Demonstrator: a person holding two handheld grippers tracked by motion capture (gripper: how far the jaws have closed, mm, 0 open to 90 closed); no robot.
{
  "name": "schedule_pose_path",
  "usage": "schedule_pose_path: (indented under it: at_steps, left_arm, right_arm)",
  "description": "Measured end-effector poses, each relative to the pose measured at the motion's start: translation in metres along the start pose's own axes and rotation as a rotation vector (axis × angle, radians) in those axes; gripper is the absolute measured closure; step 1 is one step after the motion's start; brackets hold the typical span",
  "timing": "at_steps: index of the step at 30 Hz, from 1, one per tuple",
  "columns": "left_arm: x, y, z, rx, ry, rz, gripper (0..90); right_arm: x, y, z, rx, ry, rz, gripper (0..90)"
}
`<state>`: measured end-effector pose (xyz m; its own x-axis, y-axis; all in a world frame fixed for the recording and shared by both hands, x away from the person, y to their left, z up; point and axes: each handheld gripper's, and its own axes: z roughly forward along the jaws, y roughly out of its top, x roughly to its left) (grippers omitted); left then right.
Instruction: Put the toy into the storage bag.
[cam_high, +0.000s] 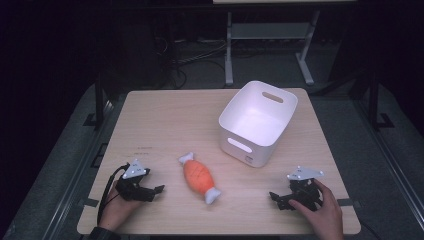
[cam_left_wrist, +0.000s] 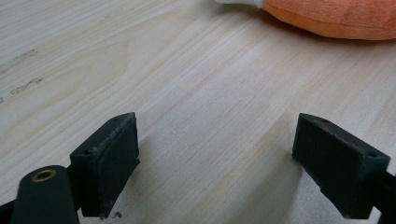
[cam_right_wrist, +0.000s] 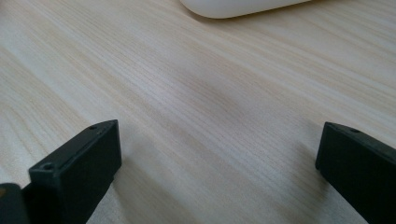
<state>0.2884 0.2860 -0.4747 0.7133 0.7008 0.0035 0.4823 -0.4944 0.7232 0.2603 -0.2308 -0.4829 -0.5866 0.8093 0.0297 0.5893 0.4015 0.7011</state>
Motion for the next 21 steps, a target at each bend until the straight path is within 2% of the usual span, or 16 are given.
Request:
schedule_pose_path:
  at_steps: [4, 9, 14, 17, 19, 21]
  left_arm:
    - [0.001, 0.000, -0.001, -0.005, 0.006, -0.001, 16.2]
    - [0.004, -0.001, -0.004, -0.019, -0.002, -0.033, 27.2]
    - [0.004, 0.003, -0.010, -0.013, -0.031, -0.031, 45.9]
    - [0.003, 0.008, -0.014, -0.008, -0.060, -0.038, 62.0]
    - [0.001, 0.013, -0.016, 0.013, -0.065, -0.024, 72.8]
    - [0.000, 0.018, -0.018, 0.011, -0.086, -0.019, 82.7]
  right_arm:
    - [0.000, 0.000, 0.000, 0.000, 0.000, 0.000, 0.0]
    - [0.000, 0.000, 0.000, 0.000, 0.000, 0.000, 0.0]
    - [0.000, 0.000, 0.000, 0.000, 0.000, 0.000, 0.0]
    - [0.000, 0.000, 0.000, 0.000, 0.000, 0.000, 0.0]
    - [0.000, 0.000, 0.000, 0.000, 0.000, 0.000, 0.0]
    - [0.000, 0.000, 0.000, 0.000, 0.000, 0.000, 0.0]
